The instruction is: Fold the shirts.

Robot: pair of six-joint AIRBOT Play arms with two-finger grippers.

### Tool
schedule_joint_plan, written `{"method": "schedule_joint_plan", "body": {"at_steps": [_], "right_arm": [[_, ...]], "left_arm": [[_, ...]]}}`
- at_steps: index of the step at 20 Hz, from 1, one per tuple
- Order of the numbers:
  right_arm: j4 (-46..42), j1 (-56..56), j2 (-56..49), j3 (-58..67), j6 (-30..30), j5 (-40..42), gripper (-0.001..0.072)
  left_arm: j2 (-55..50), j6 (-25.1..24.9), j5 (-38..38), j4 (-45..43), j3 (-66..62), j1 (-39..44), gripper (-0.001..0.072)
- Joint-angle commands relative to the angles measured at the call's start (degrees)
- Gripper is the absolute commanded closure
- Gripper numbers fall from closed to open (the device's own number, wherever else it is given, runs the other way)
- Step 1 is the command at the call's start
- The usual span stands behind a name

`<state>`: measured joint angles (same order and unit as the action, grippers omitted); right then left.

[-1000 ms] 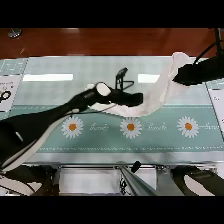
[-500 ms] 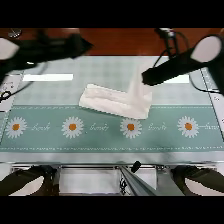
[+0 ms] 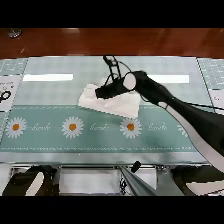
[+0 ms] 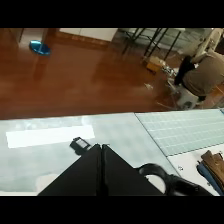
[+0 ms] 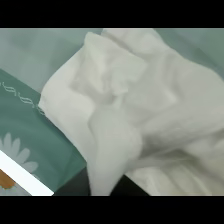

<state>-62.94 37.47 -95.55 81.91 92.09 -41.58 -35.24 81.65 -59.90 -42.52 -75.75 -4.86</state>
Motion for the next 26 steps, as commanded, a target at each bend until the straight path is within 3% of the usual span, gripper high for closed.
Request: {"method": "schedule_joint_plan", "body": {"at_steps": [1,2,3,4,8,10,12,15,16,17,19,20,24,26], "right_arm": [[9.29,2.91,-4.44,0.0,0.81,7.43,0.0673],[10.8,3.08,-4.66,0.0,0.61,8.66,0.0526],[11.96,3.06,-4.63,0.02,0.61,10.01,0.0252],[13.18,3.04,-4.57,0.31,0.26,10.58,0.0138],[14.23,1.57,-3.15,1.95,-1.4,10.45,0.0139],[11.15,-1.22,-0.37,1.95,-1.42,6.36,0.0141],[0.5,-5.51,3.72,1.95,-1.97,-6.16,0.0144],[-28.61,-11.93,8.79,0.63,-3.04,-33.2,0.0186],[-33.48,-14.36,10.14,-2.36,-4.76,-36.98,0.0203],[-32.85,-17.44,11.76,-6.73,-5.05,-37.22,0.0203],[-19.34,-24.55,14.64,-17.77,-4.94,-30.42,0.0172],[-8.87,-27.8,15.39,-23.21,-5.62,-25.38,0.0087],[26.32,-32.63,15.28,-35.41,-20.59,-9.38,0.0085],[36.26,-32.48,14.14,-37.05,-25.68,-6.84,0.0085]], "left_arm": [[4.2,4.63,-5.75,-4.48,0.02,-0.94,0.0688],[4.13,4.63,-7.48,-4.5,0.02,-0.94,0.0688],[4.07,4.63,-8.52,-4.57,0.04,-0.94,0.0688],[3.98,4.61,-8.72,-4.7,0.46,-0.94,0.0688],[3.96,4.61,-8.7,-4.7,4.7,-0.94,0.0688],[3.96,4.59,-8.13,-4.7,7.15,-0.94,0.0687],[3.72,4.55,-8.07,-5.62,8.7,-0.94,0.0687],[3.26,4.59,-8.13,-10.71,9.33,-0.94,0.0688],[3.04,4.59,-8.13,-11.58,9.33,-0.94,0.0687],[2.82,4.57,-8.17,-11.76,9.33,-0.94,0.0687],[2.73,4.57,-8.9,-11.72,9.33,-0.94,0.0683],[2.75,4.57,-9.53,-11.74,9.33,-0.94,0.0683],[2.73,4.59,-11.58,-11.69,9.33,-0.94,0.0685],[2.73,4.59,-13.77,-11.61,9.33,-0.94,0.0685]]}}
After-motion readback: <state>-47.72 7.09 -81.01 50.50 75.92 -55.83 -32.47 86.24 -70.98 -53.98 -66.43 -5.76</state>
